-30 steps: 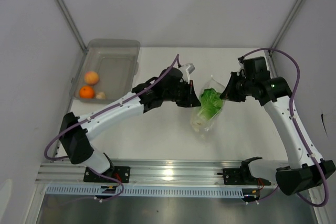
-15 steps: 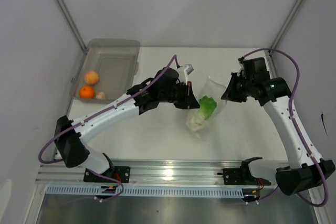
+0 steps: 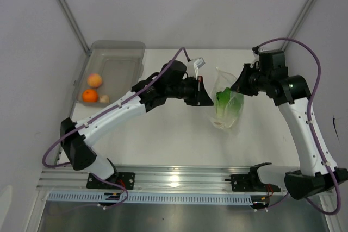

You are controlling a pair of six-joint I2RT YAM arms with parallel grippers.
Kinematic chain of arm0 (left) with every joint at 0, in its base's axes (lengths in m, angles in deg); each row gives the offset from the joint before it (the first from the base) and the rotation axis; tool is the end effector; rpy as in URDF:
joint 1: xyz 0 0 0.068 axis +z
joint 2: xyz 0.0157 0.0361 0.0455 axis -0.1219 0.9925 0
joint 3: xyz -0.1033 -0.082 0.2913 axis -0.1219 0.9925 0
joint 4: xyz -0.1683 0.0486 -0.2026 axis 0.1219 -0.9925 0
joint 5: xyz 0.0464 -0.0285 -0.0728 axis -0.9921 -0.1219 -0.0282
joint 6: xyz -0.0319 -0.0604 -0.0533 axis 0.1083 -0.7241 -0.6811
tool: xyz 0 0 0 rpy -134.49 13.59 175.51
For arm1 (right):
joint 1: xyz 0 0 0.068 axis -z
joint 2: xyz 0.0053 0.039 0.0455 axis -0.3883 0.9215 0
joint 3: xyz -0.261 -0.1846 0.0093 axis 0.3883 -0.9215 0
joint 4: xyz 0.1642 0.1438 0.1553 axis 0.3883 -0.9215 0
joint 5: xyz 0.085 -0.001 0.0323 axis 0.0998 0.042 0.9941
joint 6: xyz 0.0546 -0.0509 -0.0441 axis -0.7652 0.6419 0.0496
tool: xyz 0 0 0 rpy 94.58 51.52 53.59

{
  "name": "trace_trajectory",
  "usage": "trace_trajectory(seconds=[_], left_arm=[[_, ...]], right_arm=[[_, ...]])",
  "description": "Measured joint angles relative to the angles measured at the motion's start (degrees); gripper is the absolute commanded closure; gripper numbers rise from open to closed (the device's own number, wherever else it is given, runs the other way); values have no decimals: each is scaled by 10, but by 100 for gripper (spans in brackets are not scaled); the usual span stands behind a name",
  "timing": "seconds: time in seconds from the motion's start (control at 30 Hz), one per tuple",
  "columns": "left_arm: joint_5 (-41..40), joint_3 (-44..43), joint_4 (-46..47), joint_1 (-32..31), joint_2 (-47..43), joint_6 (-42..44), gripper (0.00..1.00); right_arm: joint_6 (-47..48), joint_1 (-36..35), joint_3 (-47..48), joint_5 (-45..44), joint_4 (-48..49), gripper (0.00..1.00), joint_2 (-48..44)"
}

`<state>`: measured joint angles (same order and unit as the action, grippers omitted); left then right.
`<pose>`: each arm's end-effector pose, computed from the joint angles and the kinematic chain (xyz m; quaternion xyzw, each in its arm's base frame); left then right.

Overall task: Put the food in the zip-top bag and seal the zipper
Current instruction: Adjust the zipper food storage bag at the center of the board.

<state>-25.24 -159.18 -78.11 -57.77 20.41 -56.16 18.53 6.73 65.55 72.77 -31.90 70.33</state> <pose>0.2304 -0.3273 0.4044 0.1788 0.8271 -0.4744 0.2428 0.2389 0.0829 0.4464 0.0389 0.9130 0.2162 0.3438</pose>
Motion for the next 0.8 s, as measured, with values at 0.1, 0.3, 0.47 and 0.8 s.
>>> trace_trajectory(seconds=[0.1,0.3,0.47,0.8], left_arm=[[2,0,6,2,-17,-8,99],[8,-11,-17,17,43,-15,100],[9,-54,-51,21,66,-14,99],[-19,22,-15,24,-3,-9,99]], right_arm=[[0,2,-41,3,17,100,-38],[2,9,-147,-9,32,100,-7],[6,9,-109,-23,8,100,33],[-1,-12,-92,-19,48,100,-61]])
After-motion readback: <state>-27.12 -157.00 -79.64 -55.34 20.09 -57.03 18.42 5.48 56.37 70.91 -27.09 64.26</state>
